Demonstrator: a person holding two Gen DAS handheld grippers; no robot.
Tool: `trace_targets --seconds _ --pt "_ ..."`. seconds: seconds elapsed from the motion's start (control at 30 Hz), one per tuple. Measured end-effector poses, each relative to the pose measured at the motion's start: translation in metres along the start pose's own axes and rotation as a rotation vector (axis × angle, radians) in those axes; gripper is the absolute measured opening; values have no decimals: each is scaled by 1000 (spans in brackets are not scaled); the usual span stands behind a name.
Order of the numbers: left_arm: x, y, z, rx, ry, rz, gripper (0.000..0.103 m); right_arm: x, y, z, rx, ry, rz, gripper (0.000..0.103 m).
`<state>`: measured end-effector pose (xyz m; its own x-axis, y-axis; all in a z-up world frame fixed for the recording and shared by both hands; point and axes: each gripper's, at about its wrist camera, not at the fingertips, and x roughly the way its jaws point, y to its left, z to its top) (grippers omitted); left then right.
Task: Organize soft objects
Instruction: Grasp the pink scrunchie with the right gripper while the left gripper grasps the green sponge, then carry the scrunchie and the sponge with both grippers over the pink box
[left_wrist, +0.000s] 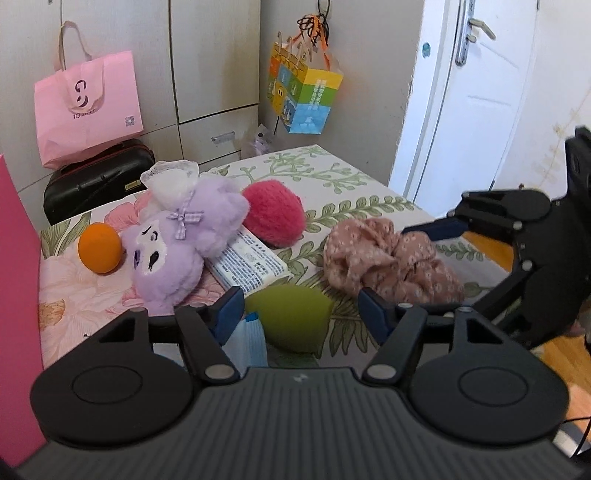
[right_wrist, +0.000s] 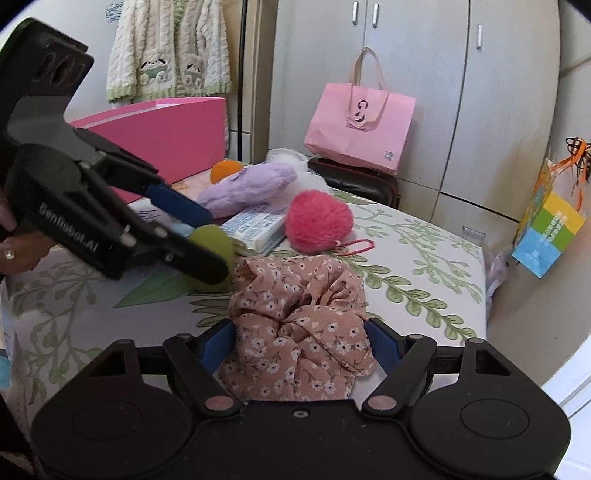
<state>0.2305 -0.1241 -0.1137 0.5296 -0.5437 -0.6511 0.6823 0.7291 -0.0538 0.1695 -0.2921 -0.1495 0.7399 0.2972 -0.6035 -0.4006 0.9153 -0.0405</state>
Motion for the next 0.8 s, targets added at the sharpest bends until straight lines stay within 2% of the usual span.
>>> trace_targets --seconds 0.23,0.3,0.33,0.4,0.47,0.57,0.8 --pt "9 -2 -4 -6 24 19 67 1 -2 -4 41 -6 15 77" --pt "10 -2 -6 -12 22 27 64 0 -1 -5 50 -9 21 72" --pt "10 -3 -5 -11 19 36 58 -1 0 -5 57 -11 25 69" --pt "9 -4 -5 -11 9 47 50 -2 1 -6 70 -16 35 62" --pt "8 -2 -5 -32 -1 47 48 -4 4 -8 81 -29 40 44" --pt "6 4 -6 -114 1 37 47 -6 11 -9 91 -43 6 26" --pt "-12 -1 -7 -135 -45 17 46 -15 12 -7 119 -50 -49 24"
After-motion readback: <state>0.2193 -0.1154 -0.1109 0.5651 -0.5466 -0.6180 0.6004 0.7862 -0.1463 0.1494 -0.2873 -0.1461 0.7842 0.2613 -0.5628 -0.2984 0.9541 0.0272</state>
